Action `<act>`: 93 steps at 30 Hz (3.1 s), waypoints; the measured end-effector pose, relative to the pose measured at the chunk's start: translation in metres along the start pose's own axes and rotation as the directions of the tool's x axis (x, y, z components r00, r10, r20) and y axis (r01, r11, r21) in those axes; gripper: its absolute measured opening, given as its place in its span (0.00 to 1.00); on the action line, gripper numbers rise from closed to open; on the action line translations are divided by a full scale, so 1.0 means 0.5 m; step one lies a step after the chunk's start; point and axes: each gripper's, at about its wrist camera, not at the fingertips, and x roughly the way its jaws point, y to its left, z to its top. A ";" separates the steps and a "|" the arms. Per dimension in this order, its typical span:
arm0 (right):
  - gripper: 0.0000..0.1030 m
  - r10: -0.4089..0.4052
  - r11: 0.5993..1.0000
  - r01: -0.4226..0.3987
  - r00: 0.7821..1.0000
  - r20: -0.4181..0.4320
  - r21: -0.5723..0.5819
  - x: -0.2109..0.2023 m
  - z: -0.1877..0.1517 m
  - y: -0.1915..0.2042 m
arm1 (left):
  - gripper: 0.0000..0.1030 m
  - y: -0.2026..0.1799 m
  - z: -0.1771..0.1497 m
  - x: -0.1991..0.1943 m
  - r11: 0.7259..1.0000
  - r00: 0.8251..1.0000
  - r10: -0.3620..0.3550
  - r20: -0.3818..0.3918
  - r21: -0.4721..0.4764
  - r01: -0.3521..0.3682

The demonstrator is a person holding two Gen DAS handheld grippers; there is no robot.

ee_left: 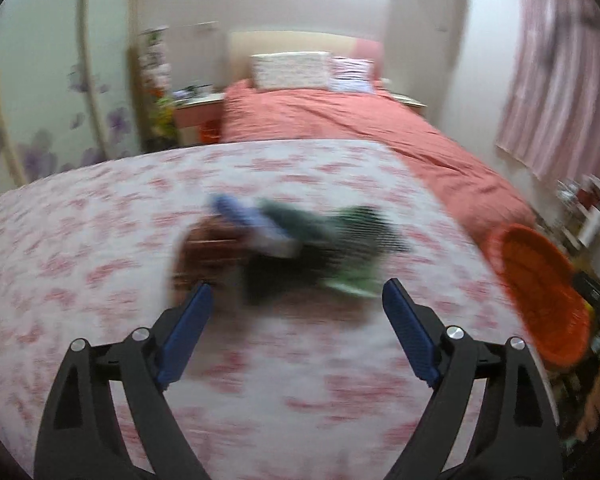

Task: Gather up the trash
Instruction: 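Grasp the brown plaid scrunchie with the left tool while the right tool reaches the pile, then grasp the grey sock with the right tool and lift it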

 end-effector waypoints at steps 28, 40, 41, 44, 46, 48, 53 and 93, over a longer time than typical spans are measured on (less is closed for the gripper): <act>0.83 0.130 0.977 -0.150 0.983 -0.132 -0.154 0.058 -0.049 0.218 | 0.31 0.263 -0.001 0.094 0.973 0.975 0.195 -0.105 -0.107 -0.206; 0.75 0.200 0.943 -0.228 0.970 -0.136 -0.242 0.089 -0.043 0.369 | 0.42 0.313 -0.014 0.123 0.967 0.985 0.097 -0.140 -0.222 -0.127; 0.75 0.198 0.943 -0.225 0.971 -0.132 -0.245 0.095 -0.043 0.377 | 0.42 0.316 -0.015 0.123 0.966 0.986 0.089 -0.137 -0.230 -0.120; 0.75 0.185 0.945 -0.212 0.974 -0.128 -0.247 0.113 -0.043 0.396 | 0.42 0.317 -0.017 0.123 0.965 0.987 0.087 -0.136 -0.233 -0.117; 0.71 0.183 0.947 -0.212 0.974 -0.136 -0.241 0.124 -0.040 0.405 | 0.42 0.317 -0.018 0.122 0.966 0.986 0.091 -0.138 -0.229 -0.121; 0.70 0.183 0.947 -0.213 0.973 -0.143 -0.241 0.136 -0.037 0.416 | 0.42 0.317 -0.018 0.122 0.966 0.986 0.091 -0.139 -0.230 -0.121; 0.68 0.172 0.944 -0.202 0.976 -0.133 -0.260 0.158 -0.023 0.452 | 0.42 0.316 -0.018 0.119 0.964 0.986 0.088 -0.138 -0.236 -0.119; 0.11 0.223 0.937 -0.254 0.964 -0.148 -0.241 0.162 -0.017 0.435 | 0.24 0.315 -0.015 0.115 0.966 0.994 0.021 -0.104 -0.252 -0.047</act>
